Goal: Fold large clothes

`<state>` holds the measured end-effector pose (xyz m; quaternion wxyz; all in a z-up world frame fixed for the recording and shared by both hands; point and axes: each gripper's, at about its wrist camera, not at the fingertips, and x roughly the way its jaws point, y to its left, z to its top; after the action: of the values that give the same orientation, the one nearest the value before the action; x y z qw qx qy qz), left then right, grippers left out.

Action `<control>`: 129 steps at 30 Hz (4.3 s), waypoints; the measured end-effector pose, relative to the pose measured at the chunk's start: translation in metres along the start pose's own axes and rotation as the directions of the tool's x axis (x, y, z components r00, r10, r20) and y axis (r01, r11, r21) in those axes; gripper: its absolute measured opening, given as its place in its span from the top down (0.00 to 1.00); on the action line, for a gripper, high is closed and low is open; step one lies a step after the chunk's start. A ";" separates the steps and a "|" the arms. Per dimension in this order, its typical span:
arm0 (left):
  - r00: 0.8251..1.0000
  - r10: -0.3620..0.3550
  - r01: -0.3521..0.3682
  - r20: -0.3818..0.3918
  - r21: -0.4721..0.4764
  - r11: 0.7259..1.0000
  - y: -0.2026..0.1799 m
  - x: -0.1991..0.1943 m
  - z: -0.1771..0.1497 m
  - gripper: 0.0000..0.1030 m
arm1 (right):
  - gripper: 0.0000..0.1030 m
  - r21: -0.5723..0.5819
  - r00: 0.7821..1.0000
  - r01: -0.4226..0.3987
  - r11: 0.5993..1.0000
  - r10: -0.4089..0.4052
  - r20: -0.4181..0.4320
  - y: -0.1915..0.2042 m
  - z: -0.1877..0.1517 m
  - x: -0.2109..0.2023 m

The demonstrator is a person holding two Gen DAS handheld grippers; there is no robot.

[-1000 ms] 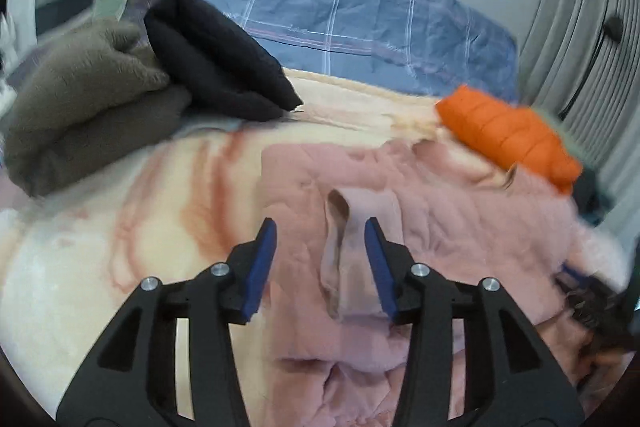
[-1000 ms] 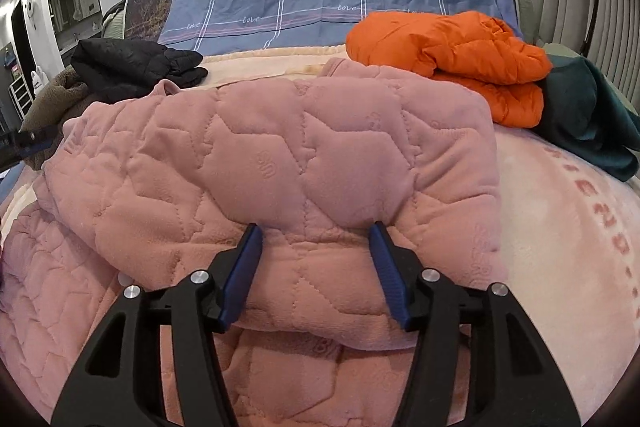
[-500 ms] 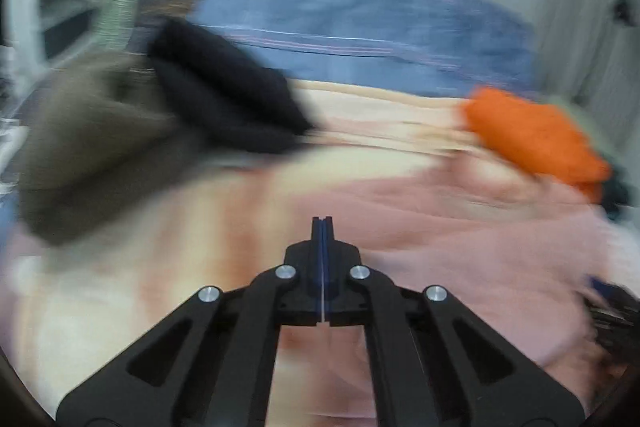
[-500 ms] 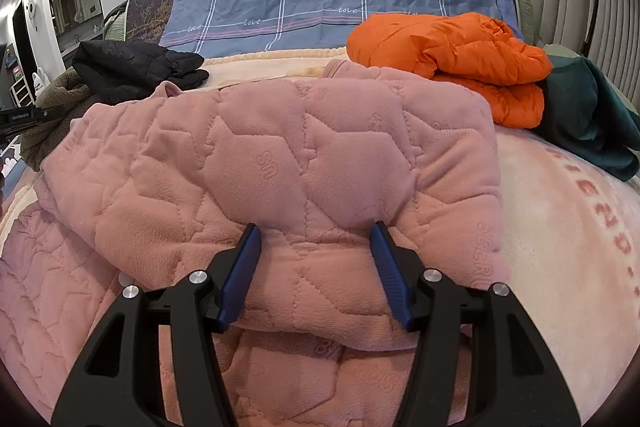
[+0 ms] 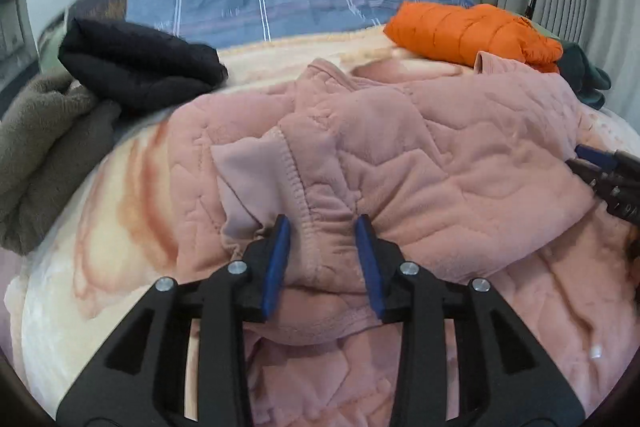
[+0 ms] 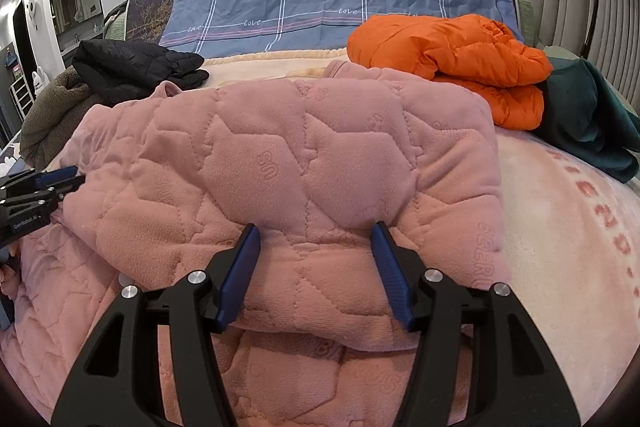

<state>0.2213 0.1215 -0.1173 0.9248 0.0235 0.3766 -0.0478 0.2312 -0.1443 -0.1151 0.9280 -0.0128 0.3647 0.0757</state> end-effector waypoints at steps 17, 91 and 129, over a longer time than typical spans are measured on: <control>0.990 -0.141 0.140 -0.009 -0.095 0.986 0.071 -0.127 -0.075 0.42 | 0.37 0.170 0.998 -0.050 0.984 0.058 -0.040 -0.088 -0.056 -0.104; 0.939 -0.136 0.183 0.316 -0.123 0.975 0.072 -0.257 -0.004 0.19 | 0.25 -0.090 0.983 -0.040 0.995 0.055 0.174 -0.065 -0.042 -0.234; 0.978 -0.195 0.172 -0.069 -0.251 0.953 0.121 -0.040 0.022 0.88 | 0.89 0.341 0.966 -0.216 0.915 0.251 -0.060 -0.120 0.044 -0.039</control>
<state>0.2211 0.2430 -0.0725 0.8937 -0.1232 0.4228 -0.0860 0.2506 -0.2647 -0.0595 0.8812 0.1834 0.4180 0.1227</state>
